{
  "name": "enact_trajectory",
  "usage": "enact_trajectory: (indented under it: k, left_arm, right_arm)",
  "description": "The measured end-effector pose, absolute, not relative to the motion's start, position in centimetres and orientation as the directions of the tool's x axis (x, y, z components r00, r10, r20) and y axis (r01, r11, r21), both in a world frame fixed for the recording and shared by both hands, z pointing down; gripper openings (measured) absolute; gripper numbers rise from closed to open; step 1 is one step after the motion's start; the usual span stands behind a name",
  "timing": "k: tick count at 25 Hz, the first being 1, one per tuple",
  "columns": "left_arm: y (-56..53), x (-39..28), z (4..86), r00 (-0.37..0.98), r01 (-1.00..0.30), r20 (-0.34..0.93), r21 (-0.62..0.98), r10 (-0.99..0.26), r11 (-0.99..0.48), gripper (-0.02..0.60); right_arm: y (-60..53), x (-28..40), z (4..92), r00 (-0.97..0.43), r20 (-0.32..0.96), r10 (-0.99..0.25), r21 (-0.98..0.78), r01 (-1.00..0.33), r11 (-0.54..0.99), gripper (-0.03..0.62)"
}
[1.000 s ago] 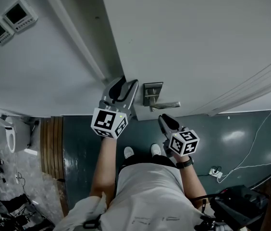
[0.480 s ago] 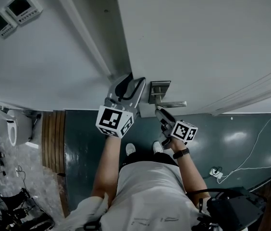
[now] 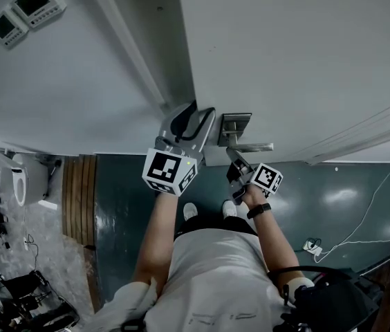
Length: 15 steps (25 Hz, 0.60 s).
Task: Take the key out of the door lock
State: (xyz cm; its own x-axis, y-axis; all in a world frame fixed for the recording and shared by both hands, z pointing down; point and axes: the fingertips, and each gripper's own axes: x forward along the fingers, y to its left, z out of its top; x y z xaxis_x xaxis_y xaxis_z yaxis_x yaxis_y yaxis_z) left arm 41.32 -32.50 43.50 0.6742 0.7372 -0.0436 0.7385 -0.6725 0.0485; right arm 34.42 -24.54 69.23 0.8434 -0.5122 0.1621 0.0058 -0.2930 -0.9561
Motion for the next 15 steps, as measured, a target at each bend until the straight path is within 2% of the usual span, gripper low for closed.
enact_trajectory:
  k: [5,9,15]
  left_arm:
    - [-32.54,41.30,43.51,0.672,0.740,-0.049,0.046,0.739,-0.671,0.155]
    - [-32.56,41.27,43.51,0.674,0.739,-0.045,0.044,0.737,-0.673,0.155]
    - [-32.53,41.18,43.62,0.674,0.738,-0.035,0.041,0.738,-0.673,0.156]
  right_arm:
    - [-24.59,34.78,68.94,0.856,0.093,-0.509,-0.968,-0.042,-0.247,0.037]
    - [-24.49,34.53,69.15,0.875,0.062,-0.480,-0.985,-0.023,-0.169,0.026]
    - [-24.61,34.28,68.87,0.885,0.073,-0.459,-0.985,-0.007,-0.170,0.026]
